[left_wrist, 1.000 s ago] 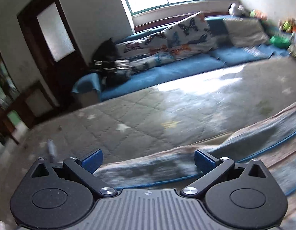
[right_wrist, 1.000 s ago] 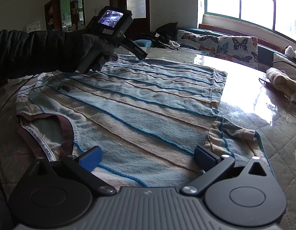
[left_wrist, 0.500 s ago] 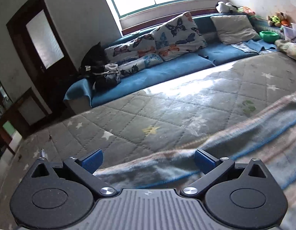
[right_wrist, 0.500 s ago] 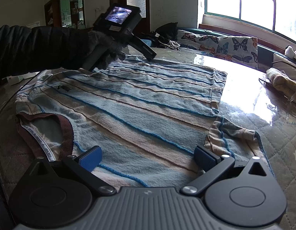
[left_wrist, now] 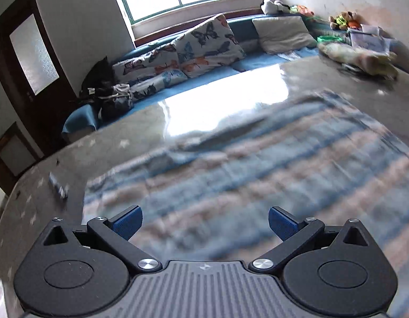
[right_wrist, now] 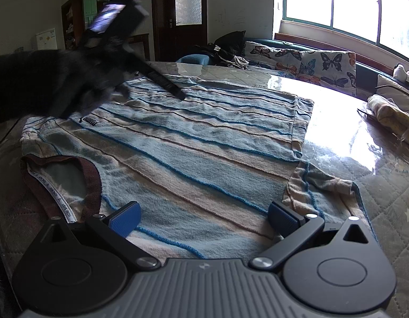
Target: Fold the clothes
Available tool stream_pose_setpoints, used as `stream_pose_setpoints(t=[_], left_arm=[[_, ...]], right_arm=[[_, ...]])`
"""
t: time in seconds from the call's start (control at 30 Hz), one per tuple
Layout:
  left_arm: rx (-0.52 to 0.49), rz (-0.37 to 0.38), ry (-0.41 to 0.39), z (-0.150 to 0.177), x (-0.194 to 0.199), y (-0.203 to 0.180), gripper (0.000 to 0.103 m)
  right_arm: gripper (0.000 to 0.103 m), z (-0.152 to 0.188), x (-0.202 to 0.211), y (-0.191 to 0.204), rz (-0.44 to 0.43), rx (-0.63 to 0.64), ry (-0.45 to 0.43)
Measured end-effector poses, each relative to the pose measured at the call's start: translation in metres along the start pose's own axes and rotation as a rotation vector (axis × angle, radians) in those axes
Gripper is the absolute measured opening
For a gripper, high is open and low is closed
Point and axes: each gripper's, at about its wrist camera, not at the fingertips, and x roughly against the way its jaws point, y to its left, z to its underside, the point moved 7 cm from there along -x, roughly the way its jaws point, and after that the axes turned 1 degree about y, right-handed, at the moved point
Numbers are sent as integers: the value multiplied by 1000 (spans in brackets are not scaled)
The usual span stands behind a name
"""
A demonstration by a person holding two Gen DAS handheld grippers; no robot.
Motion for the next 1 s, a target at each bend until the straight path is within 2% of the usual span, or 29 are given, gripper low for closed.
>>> stream_pose_setpoints(t=[0.23, 0.47, 0.6, 0.7, 0.87, 1.0], left_arm=[[-4, -24, 15, 57, 45, -6, 103], [78, -62, -14, 99, 96, 10, 103], [126, -63, 9, 126, 118, 19, 103], [116, -88, 21, 145, 131, 21, 103], [144, -121, 30, 162, 149, 36, 103], [195, -130, -8, 154, 155, 55, 103]], right_arm=[[103, 1, 0, -1, 0, 0, 0], [103, 0, 0, 0, 0, -1, 0], [103, 0, -1, -1, 0, 0, 0], [103, 0, -1, -1, -1, -1, 0], [103, -3, -2, 1, 4, -7, 2], [103, -8, -2, 4, 16, -23, 5]])
